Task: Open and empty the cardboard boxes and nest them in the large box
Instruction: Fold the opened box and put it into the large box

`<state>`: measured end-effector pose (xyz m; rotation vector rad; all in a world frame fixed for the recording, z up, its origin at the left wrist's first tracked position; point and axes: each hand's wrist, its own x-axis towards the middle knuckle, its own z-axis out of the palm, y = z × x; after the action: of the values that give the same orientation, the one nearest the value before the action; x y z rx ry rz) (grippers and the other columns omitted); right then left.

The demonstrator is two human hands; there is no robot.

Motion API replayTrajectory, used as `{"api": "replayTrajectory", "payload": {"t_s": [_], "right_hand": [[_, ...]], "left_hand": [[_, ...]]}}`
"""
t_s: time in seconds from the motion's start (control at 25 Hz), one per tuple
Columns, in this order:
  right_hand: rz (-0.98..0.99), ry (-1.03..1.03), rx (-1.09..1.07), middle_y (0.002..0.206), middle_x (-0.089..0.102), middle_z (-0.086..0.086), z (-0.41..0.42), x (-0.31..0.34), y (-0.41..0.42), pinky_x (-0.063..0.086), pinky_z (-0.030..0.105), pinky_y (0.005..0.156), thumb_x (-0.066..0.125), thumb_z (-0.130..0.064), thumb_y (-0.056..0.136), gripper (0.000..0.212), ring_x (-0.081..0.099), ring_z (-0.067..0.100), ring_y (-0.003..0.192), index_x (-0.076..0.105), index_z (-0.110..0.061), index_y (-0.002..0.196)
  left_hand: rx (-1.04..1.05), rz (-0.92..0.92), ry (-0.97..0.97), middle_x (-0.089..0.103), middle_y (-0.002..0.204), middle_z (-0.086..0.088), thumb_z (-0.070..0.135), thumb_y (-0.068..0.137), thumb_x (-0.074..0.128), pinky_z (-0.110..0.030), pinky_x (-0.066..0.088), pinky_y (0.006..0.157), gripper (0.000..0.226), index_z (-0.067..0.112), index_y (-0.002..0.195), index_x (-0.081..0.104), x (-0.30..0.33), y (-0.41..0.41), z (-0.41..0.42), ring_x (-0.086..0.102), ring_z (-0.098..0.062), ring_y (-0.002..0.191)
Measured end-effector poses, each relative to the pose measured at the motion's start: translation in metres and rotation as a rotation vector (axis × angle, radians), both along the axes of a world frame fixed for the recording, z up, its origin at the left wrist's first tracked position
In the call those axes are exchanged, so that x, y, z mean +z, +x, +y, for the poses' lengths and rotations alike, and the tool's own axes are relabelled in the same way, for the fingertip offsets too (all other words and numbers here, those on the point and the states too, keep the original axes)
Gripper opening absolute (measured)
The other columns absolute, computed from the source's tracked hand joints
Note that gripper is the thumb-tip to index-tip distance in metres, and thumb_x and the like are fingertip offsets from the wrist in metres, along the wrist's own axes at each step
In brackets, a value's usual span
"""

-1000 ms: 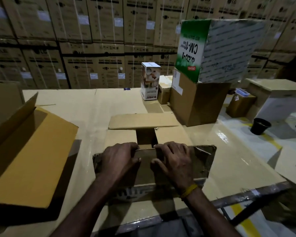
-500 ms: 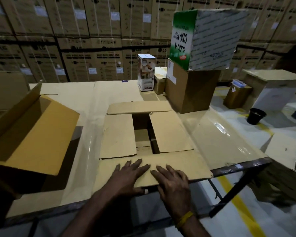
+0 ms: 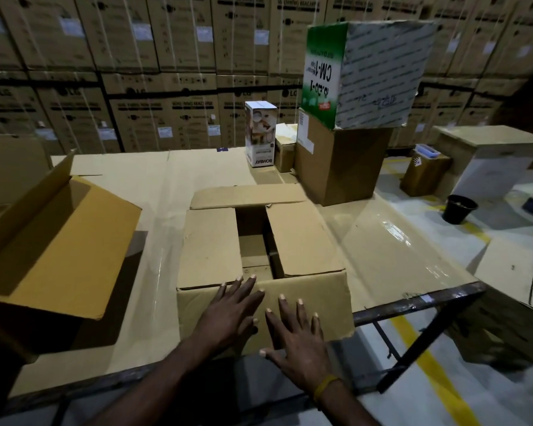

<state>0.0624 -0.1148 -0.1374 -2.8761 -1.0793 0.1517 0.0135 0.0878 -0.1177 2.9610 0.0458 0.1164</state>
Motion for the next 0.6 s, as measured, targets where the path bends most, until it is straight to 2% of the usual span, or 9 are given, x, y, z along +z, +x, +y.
{"api": "replayTrajectory", "payload": {"t_s": [0.08,0.16,0.24,0.32,0.48,0.6], "right_hand": [[0.01,0.008,-0.048,0.159,0.034,0.002,0.012,0.003,0.008,0.048,0.061,0.094,0.025,-0.071,0.089,0.065,0.048,0.038,0.134,0.042,-0.042,0.144],[-0.014,0.093,-0.085,0.159,0.033,0.005,0.026,0.015,0.019,0.042,0.062,0.099,0.023,-0.064,0.094,0.054,0.043,0.038,0.137,0.039,-0.047,0.143],[-0.024,0.19,-0.125,0.165,0.01,0.008,0.04,0.026,0.033,0.021,0.063,0.113,0.027,-0.061,0.097,0.051,0.018,0.04,0.149,0.027,-0.051,0.147],[0.028,0.272,-0.24,0.164,-0.014,0.008,0.053,0.036,0.051,0.005,0.059,0.118,0.032,-0.059,0.099,0.057,-0.006,0.038,0.15,0.013,-0.048,0.152],[0.059,0.252,-0.396,0.163,-0.016,0.016,0.073,0.057,0.09,0.007,0.06,0.119,0.05,-0.048,0.095,0.074,-0.009,0.044,0.149,0.008,-0.038,0.155],[0.096,0.207,-0.432,0.163,-0.013,0.016,0.072,0.062,0.108,0.01,0.059,0.119,0.057,-0.041,0.092,0.078,-0.004,0.043,0.149,0.011,-0.037,0.155]], "left_hand": [[0.025,-0.072,-0.108,0.004,0.164,0.009,0.051,0.101,0.029,-0.031,-0.005,0.118,0.056,0.035,0.154,0.026,0.0,0.014,0.004,-0.001,-0.014,0.151],[0.058,-0.135,-0.195,0.02,0.163,0.003,0.052,0.099,0.019,-0.028,-0.001,0.119,0.059,0.03,0.151,0.034,0.001,0.03,0.009,0.013,-0.017,0.151],[0.08,-0.186,-0.226,0.027,0.161,-0.003,0.043,0.102,0.03,-0.029,0.007,0.119,0.051,0.026,0.15,0.039,0.001,0.049,0.015,0.019,-0.021,0.15],[0.098,-0.204,-0.231,0.025,0.161,-0.005,0.033,0.102,0.043,-0.033,0.011,0.12,0.05,0.027,0.151,0.036,0.004,0.068,0.019,0.017,-0.024,0.151],[0.113,-0.102,-0.141,0.026,0.16,-0.004,0.036,0.097,0.054,-0.044,0.006,0.121,0.067,0.034,0.154,0.019,0.013,0.109,0.028,0.017,-0.025,0.15],[0.081,-0.035,-0.124,0.031,0.159,0.0,0.042,0.098,0.052,-0.051,0.0,0.12,0.07,0.032,0.156,0.013,0.01,0.139,0.034,0.02,-0.021,0.15]]}}
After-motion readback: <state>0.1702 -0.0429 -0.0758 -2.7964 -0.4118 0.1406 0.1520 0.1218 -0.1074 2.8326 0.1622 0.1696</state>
